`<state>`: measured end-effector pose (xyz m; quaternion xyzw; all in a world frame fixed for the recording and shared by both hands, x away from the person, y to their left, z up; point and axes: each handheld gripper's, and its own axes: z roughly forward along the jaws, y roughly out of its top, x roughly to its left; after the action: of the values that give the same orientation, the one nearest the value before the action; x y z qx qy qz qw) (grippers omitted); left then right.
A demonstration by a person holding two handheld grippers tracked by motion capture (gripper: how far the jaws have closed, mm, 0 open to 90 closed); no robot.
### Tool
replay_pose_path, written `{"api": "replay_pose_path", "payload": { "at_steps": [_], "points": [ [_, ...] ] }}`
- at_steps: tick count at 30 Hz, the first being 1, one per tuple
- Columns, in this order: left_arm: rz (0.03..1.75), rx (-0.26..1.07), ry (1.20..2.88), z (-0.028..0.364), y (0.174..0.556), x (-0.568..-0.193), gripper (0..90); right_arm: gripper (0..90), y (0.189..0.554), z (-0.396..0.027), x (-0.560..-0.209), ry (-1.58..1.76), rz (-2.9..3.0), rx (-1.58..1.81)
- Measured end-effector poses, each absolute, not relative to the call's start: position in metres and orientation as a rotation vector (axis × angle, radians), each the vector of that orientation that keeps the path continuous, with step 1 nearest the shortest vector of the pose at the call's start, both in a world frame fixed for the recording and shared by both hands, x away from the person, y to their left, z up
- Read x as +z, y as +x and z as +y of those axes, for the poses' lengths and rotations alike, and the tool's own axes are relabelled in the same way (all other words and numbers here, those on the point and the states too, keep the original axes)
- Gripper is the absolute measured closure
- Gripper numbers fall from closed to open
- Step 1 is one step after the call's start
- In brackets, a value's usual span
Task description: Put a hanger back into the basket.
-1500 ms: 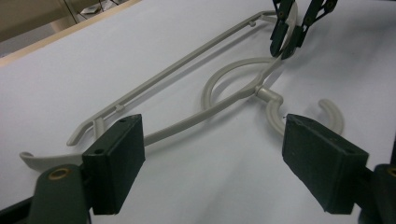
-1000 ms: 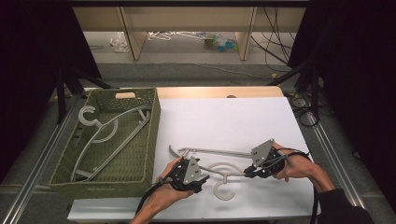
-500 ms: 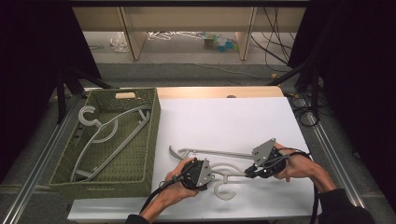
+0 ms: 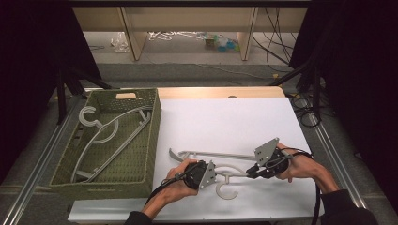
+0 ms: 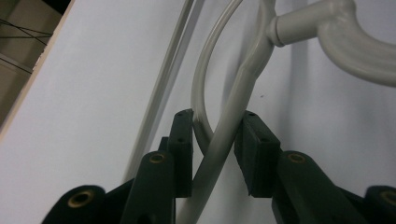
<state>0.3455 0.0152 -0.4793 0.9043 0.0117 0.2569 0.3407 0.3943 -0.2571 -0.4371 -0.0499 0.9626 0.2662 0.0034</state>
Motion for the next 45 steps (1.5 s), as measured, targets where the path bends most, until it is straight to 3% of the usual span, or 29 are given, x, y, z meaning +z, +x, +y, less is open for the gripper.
{"api": "replay_pose_path", "payload": {
  "at_steps": [7,13,20,31,45],
  "points": [
    [-0.006,0.716,2.363,0.012,0.340,-0.465,73.3,77.2,0.396,-0.263,-0.430,-0.056,2.938,0.928],
    [0.042,0.709,2.367,0.010,0.336,-0.452,77.7,62.4,0.400,-0.268,-0.418,0.059,2.839,1.023],
    [0.223,0.604,2.347,0.013,0.338,-0.441,79.2,47.4,0.403,-0.274,-0.410,0.204,2.745,1.111],
    [0.536,0.383,2.241,0.030,0.346,-0.426,79.3,39.5,0.395,-0.280,-0.399,0.297,2.655,1.157],
    [0.622,0.314,2.159,0.043,0.344,-0.416,79.2,31.5,0.392,-0.280,-0.399,0.404,2.569,1.234]
  ]
}}
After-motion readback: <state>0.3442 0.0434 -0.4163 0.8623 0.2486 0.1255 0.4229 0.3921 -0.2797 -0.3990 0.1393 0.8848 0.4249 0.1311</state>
